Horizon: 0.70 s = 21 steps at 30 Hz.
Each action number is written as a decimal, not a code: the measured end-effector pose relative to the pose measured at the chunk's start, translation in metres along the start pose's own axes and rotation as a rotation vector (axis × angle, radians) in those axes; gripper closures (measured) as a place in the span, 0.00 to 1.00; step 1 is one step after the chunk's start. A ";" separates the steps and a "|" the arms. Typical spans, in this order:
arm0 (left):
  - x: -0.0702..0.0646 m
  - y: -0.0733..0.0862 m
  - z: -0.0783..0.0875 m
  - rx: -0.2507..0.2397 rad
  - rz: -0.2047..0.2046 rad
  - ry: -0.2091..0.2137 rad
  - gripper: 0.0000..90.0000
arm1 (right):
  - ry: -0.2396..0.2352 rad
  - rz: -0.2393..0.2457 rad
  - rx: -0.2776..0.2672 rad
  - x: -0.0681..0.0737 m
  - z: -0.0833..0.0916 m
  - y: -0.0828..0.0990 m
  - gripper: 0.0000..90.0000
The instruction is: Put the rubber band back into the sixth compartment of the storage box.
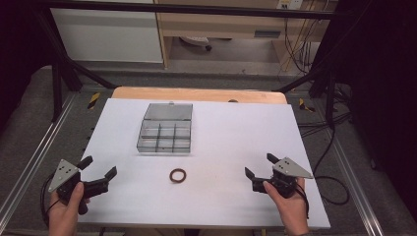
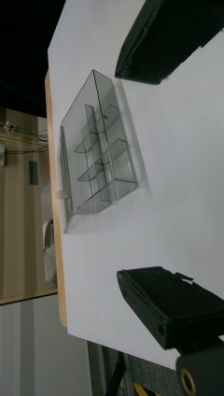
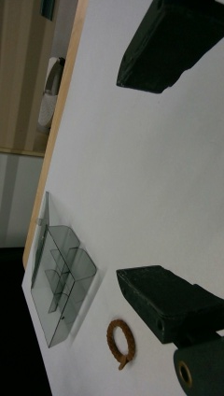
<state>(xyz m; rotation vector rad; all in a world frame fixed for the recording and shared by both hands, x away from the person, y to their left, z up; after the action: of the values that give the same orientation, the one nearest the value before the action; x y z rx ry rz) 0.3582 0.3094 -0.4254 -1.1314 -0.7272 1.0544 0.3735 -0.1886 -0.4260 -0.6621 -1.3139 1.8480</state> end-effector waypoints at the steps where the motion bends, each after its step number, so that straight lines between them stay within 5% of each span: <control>1: 0.000 0.000 0.000 0.005 0.000 0.002 0.05 | -0.005 0.020 0.006 0.005 -0.001 -0.001 0.06; 21: -0.007 0.003 -0.003 0.027 -0.032 0.029 0.05 | -0.096 0.061 0.055 0.040 -0.036 -0.025 0.03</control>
<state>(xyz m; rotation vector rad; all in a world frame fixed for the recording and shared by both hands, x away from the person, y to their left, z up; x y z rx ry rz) 0.3571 0.3018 -0.4284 -1.1061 -0.7043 1.0159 0.3854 -0.1317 -0.4140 -0.5972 -1.3116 1.9793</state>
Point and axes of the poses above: each handheld gripper's, and its own axes: z roughly backward along the jaws, y roughly out of its underside, x roughly to its left, the point moved 6 cm from there along -z, roughly forward along the jaws, and after that the axes turned 3 degrees about -y, right-handed, at the moved point
